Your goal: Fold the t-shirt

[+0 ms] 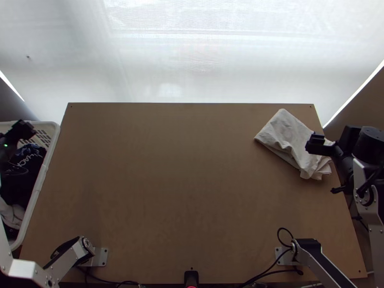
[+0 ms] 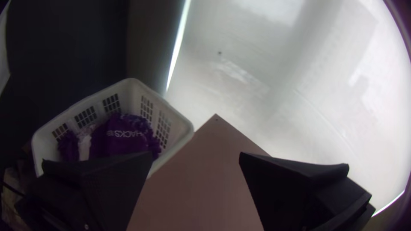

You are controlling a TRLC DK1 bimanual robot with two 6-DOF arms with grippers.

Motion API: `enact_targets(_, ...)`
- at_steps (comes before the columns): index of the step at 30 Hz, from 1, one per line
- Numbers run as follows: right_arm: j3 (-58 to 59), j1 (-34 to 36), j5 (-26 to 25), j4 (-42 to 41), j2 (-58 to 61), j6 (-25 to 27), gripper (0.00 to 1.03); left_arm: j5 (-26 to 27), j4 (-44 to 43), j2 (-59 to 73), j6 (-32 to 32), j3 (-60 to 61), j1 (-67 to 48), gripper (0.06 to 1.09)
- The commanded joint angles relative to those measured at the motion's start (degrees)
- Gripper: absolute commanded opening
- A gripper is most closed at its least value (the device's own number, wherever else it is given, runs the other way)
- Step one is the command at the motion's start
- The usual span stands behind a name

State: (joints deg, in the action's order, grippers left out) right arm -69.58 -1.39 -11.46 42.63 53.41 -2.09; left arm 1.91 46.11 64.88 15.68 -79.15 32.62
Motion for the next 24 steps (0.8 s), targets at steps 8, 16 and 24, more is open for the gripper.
enact_targets(8, -11.7, -0.3, 10.8, 12.7, 7.1, 0.6, 0.99, -4.6, 3.1, 27.8, -8.9, -16.7, 22.7, 1.04)
enact_targets(16, -10.4, -8.5, 14.0, 14.0, 7.2, 8.6, 0.99, -4.8, 0.7, 46.7, -15.6, -28.2, 27.2, 1.04)
enact_targets(24, -8.6, -6.3, 14.1, 21.4, 11.2, 4.9, 0.99, -5.0, 0.0, 66.4, -21.7, -36.6, 27.8, 1.04)
